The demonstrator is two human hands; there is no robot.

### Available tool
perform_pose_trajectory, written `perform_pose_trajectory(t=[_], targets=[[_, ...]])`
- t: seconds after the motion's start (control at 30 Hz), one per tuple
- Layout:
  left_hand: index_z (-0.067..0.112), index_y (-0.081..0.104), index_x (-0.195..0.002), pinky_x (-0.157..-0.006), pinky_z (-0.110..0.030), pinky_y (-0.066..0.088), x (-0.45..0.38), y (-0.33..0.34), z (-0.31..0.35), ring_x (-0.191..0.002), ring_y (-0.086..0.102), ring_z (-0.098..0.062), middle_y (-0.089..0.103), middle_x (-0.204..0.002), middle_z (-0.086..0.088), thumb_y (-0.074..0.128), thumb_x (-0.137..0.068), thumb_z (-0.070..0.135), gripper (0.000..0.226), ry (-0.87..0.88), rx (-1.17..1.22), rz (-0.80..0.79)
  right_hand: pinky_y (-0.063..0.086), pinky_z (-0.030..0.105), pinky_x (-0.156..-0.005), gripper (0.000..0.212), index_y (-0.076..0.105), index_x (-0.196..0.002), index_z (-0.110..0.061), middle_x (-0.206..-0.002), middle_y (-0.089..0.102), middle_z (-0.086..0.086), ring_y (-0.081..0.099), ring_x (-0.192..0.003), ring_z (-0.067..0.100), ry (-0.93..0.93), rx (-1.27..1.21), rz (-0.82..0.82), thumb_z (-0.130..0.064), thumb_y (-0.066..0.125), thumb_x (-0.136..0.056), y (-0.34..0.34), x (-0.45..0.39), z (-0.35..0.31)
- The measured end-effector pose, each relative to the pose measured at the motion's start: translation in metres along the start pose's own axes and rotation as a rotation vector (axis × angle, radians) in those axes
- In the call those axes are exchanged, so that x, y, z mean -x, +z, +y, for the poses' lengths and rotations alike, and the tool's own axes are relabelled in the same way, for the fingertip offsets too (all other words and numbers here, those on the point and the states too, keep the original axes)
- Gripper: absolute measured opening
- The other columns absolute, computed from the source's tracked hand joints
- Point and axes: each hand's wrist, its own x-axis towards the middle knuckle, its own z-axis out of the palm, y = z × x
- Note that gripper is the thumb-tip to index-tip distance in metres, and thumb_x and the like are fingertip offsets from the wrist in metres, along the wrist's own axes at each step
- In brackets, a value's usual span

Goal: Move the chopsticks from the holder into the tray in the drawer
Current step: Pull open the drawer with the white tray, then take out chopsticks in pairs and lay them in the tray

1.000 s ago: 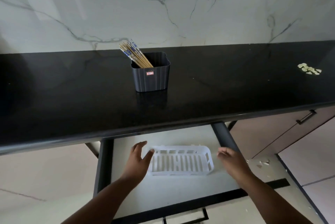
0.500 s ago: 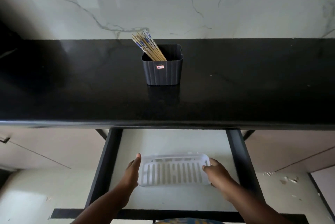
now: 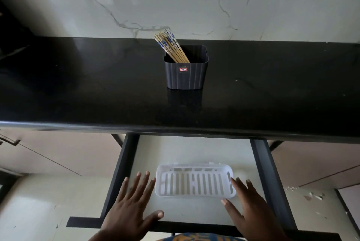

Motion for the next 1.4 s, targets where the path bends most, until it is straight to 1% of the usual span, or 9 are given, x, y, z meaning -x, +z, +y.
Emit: perform_pose_trajectory(t=[0.07, 0.2, 0.5, 0.67, 0.93, 1.13, 1.23, 1.33, 1.4], targets=[[0.012, 0.027, -0.150, -0.107, -0.049, 0.015, -0.001, -0.003, 0.002, -0.145, 0.003, -0.028, 0.027, -0.156, -0.012, 0.029, -0.087, 0.076, 0.090, 0.024, -0.031, 0.033, 0.018, 0.032, -0.116, 0.067, 0.021, -0.150, -0.032, -0.159, 0.019, -0.011, 0.003, -0.148, 0.016, -0.041, 0.063, -0.010, -0.061, 0.038, -0.092, 0.002, 0.004, -0.005], [0.016, 0.001, -0.153, -0.114, -0.046, -0.003, -0.012, -0.001, -0.004, -0.146, -0.017, -0.020, -0.003, -0.161, -0.005, 0.025, -0.085, 0.080, 0.096, 0.001, 0.013, 0.076, 0.033, 0.044, -0.110, 0.058, 0.049, -0.139, -0.019, -0.147, 0.045, 0.001, 0.023, -0.142, 0.024, -0.158, 0.088, 0.170, -0.048, 0.055, -0.089, 0.005, -0.003, -0.006], [0.007, 0.019, -0.150, -0.110, -0.044, 0.009, -0.049, -0.014, -0.010, -0.143, 0.016, -0.037, 0.015, -0.157, -0.014, 0.027, -0.090, 0.073, 0.089, 0.009, -0.091, 0.123, 0.011, 0.029, -0.107, 0.071, 0.018, -0.152, -0.026, -0.156, 0.015, -0.003, -0.002, -0.137, 0.014, -0.102, 0.212, 0.148, -0.064, 0.024, -0.092, -0.003, -0.042, -0.006], [0.014, 0.001, -0.153, -0.114, -0.043, -0.007, -0.050, -0.011, -0.011, -0.146, -0.017, -0.019, -0.005, -0.160, -0.009, 0.019, -0.086, 0.080, 0.095, -0.022, -0.113, 0.111, 0.007, 0.029, -0.115, 0.070, 0.004, -0.153, -0.029, -0.160, 0.005, -0.006, -0.013, -0.141, 0.012, -0.105, 0.115, 0.070, -0.063, 0.023, -0.094, -0.004, -0.046, -0.002], [0.007, 0.035, -0.145, -0.108, -0.042, 0.010, -0.046, -0.018, -0.007, -0.142, 0.001, -0.033, 0.037, -0.150, -0.017, 0.027, -0.088, 0.075, 0.089, -0.115, -0.209, 0.091, 0.011, 0.030, -0.117, 0.064, 0.014, -0.149, -0.036, -0.160, 0.012, -0.010, 0.001, -0.148, 0.016, -0.109, -0.054, -0.028, -0.058, 0.039, -0.094, -0.026, -0.050, -0.005], [0.009, 0.014, -0.150, -0.112, -0.029, -0.014, -0.045, -0.029, 0.007, -0.136, -0.034, -0.004, 0.010, -0.158, -0.013, 0.013, -0.081, 0.083, 0.101, -0.267, -0.062, 0.289, 0.027, 0.022, -0.107, 0.055, 0.040, -0.137, -0.043, -0.136, 0.035, -0.027, 0.023, -0.141, 0.002, -0.287, -0.261, 0.165, -0.044, 0.063, -0.087, -0.084, -0.080, -0.023], [0.008, 0.045, -0.139, -0.111, -0.028, 0.004, -0.050, -0.049, 0.011, -0.144, -0.020, -0.009, 0.049, -0.140, -0.012, 0.019, -0.089, 0.073, 0.086, -0.350, -0.034, 0.235, 0.035, 0.017, -0.098, 0.041, 0.057, -0.126, -0.032, -0.126, 0.056, -0.018, 0.048, -0.125, 0.003, -0.411, -0.394, 0.323, -0.029, 0.068, -0.086, -0.129, -0.121, -0.057], [0.016, 0.018, -0.152, -0.113, -0.025, 0.001, -0.058, -0.065, 0.010, -0.145, -0.019, -0.013, 0.046, -0.143, -0.004, 0.014, -0.089, 0.072, 0.085, -0.319, -0.062, 0.306, 0.038, 0.018, -0.092, 0.037, 0.060, -0.123, -0.022, -0.127, 0.060, -0.005, 0.055, -0.119, 0.013, -0.497, -0.316, 0.474, -0.026, 0.067, -0.087, -0.172, -0.172, -0.100], [0.018, 0.000, -0.153, -0.113, -0.024, 0.000, -0.065, -0.073, 0.005, -0.145, -0.020, -0.013, 0.011, -0.162, 0.001, 0.012, -0.089, 0.072, 0.085, -0.264, -0.078, 0.353, 0.041, 0.031, -0.099, 0.047, 0.050, -0.134, -0.020, -0.143, 0.048, 0.004, 0.047, -0.129, 0.022, -0.500, -0.106, 0.482, -0.032, 0.061, -0.090, -0.189, -0.205, -0.126]])
